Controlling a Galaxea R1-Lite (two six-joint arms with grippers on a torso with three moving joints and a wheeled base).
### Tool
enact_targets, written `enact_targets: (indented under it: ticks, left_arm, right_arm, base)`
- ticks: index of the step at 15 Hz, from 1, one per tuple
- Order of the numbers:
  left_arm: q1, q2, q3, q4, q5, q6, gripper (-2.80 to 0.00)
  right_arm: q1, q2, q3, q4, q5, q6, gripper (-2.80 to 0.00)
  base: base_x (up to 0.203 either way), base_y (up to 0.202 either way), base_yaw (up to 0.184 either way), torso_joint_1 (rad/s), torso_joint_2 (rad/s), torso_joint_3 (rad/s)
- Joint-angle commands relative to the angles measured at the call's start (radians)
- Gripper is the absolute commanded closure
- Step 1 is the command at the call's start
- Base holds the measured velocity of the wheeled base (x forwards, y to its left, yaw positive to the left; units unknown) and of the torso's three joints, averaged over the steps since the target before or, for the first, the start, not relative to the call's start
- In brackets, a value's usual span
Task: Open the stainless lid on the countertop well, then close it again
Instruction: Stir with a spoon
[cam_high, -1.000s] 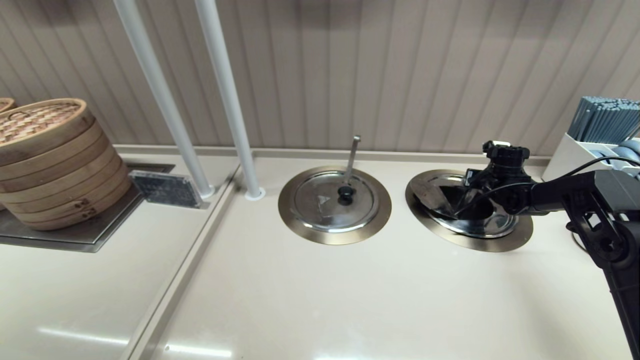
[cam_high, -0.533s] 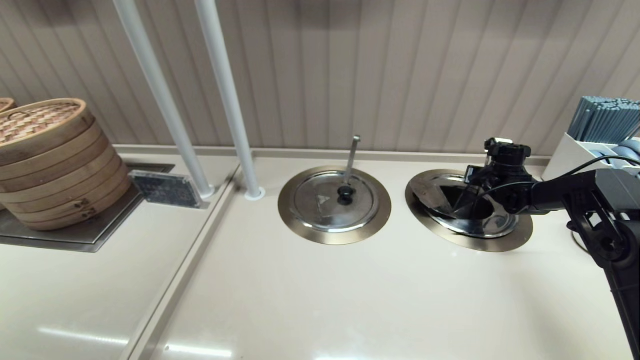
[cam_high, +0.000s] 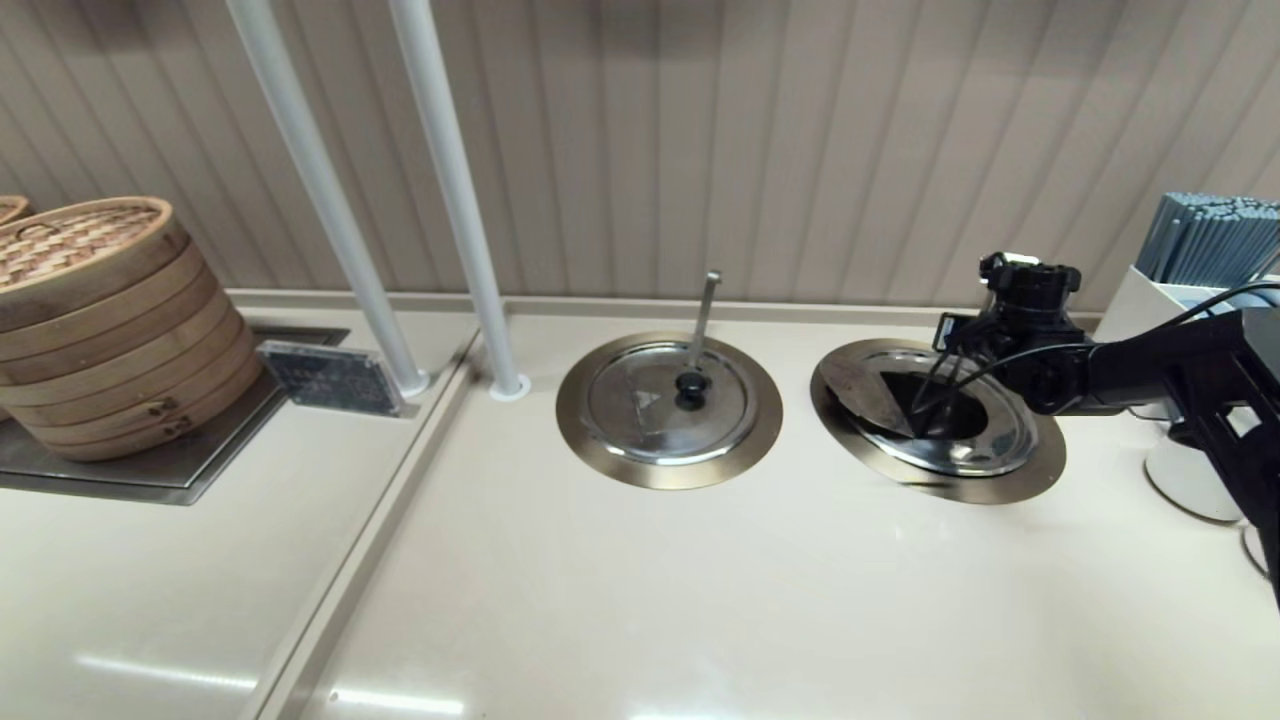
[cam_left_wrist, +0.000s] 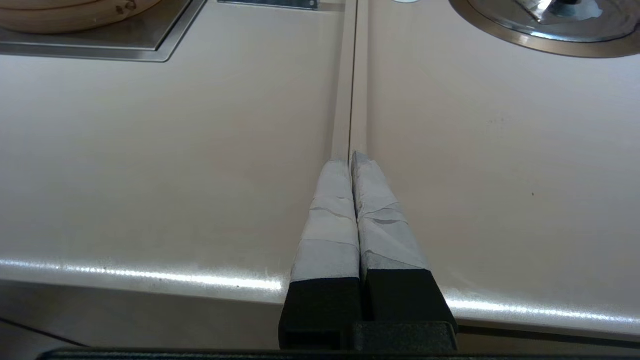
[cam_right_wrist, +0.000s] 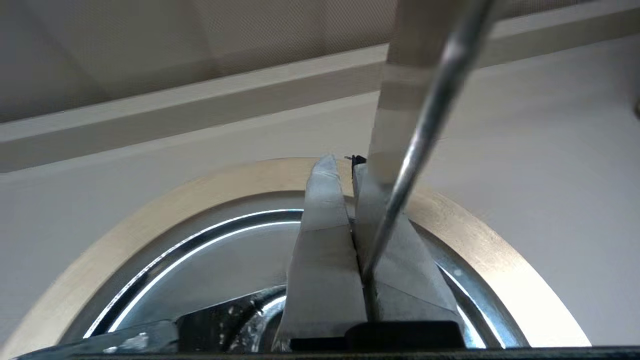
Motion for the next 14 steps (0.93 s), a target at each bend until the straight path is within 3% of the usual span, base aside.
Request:
enact_targets:
  ticks: [1,8,12,14]
  left_arm:
    - [0.000,0.000,0.000,0.000,0.001,0.000,0.00]
    - [0.000,0.000,0.000,0.000,0.000,0.000,0.00]
    - [0.000,0.000,0.000,0.000,0.001,0.000,0.00]
    - [0.000,0.000,0.000,0.000,0.000,0.000,0.00]
  right_arm:
    - [0.030,-0.124,0.068,-0.004,-0.001,0.000,0.00]
    - [0.046,-0.216,0.158,-0.007,-0.003,-0.013,0.00]
    - [0.045,-0.282,0.250,-0.001,0.049,-0.059,0.00]
    - [0.036,-0.290,0.279,0.001,0.076,-0.121,0.00]
  base:
    - [0.000,0.000,0.000,0.000,0.00,0.000]
    - [0.000,0.000,0.000,0.000,0.00,0.000]
    - [0.000,0.000,0.000,0.000,0.00,0.000]
    - [0.000,0.000,0.000,0.000,0.00,0.000]
